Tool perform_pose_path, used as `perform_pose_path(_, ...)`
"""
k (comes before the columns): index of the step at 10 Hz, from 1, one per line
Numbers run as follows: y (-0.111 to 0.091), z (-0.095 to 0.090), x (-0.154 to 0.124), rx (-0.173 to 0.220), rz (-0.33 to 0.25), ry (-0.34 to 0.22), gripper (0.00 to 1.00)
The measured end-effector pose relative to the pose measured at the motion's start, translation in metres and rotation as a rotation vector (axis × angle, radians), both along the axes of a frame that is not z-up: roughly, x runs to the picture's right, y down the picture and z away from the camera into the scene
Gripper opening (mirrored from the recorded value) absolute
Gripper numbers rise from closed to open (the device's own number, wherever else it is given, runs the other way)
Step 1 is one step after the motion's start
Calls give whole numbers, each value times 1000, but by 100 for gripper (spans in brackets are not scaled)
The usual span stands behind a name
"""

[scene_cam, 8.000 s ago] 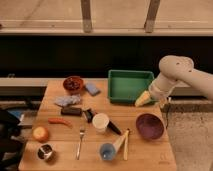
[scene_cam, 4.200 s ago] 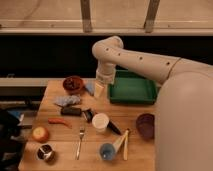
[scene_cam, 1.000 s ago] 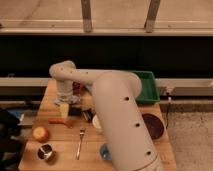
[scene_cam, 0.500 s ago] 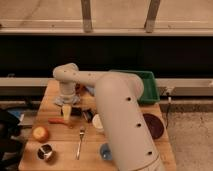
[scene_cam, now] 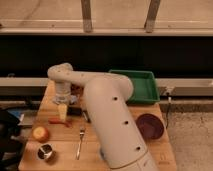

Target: Place eraser in plastic cup

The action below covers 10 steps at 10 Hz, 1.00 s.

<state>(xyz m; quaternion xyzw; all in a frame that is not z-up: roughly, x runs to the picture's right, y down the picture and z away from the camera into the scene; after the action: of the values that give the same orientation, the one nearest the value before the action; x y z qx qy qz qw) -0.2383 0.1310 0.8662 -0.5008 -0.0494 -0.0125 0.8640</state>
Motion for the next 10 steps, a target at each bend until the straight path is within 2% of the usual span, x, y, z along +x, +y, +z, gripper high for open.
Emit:
perform_pose_path(3,0,3,-3,21,-45,28,80)
perform_pose_path(6,-4,-1,1,106,-69,77,80)
perform_pose_path(8,-9,-4,8,140,-67,103,80)
perform_pose_path(10,-9,-5,14,141,-63,121,80)
